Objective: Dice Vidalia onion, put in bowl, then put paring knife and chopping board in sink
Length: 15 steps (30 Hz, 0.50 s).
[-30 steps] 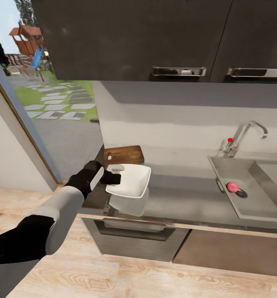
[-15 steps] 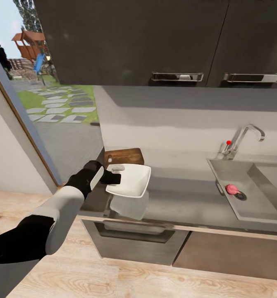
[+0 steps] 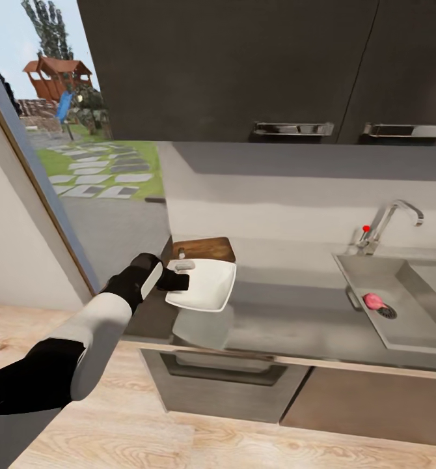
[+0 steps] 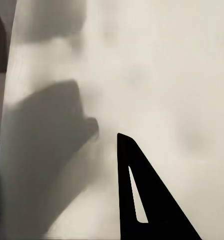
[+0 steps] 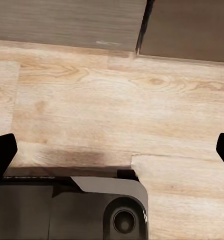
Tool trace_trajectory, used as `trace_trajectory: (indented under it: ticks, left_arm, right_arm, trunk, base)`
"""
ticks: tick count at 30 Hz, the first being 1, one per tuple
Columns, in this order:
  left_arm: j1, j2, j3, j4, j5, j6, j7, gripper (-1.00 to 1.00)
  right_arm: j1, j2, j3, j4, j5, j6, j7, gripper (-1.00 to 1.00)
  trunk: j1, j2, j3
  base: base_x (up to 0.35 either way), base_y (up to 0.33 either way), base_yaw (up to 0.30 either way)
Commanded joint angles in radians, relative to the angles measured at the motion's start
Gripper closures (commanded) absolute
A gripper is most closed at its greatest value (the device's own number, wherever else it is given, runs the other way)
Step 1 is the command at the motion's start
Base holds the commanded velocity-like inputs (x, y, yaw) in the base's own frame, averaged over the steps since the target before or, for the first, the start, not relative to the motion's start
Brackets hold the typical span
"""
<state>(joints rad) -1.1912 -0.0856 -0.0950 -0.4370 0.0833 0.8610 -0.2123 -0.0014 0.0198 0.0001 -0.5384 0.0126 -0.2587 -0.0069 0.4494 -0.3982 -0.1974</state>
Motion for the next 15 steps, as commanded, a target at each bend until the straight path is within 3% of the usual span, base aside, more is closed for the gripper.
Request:
trace_trajectory:
  ticks: [1, 8, 15]
  left_arm:
    - [-0.001, 0.001, -0.006, -0.001, 0.01, 0.004, 0.002, 1.0]
    - [-0.001, 0.001, -0.007, 0.002, 0.01, 0.004, 0.002, 1.0]
    - [0.0, 0.001, -0.007, 0.005, 0.012, 0.004, 0.002, 1.0]
  right_arm:
    - [0.0, 0.0, 0.0, -0.001, 0.001, -0.002, -0.001, -1.0]
    - [0.0, 0.0, 0.0, -0.001, 0.001, -0.002, -0.001, -1.0]
    - [0.0, 0.0, 0.0, -0.001, 0.001, -0.002, -0.001, -1.0]
  trunk:
    - [0.001, -0.002, 0.0]
    - [0.001, -0.002, 0.008]
    - [0.001, -0.002, 0.009]
  base:
    - [0.0, 0.27, 0.0]
    - [-0.028, 0.262, 0.0]
    - [-0.013, 0.067, 0.0]
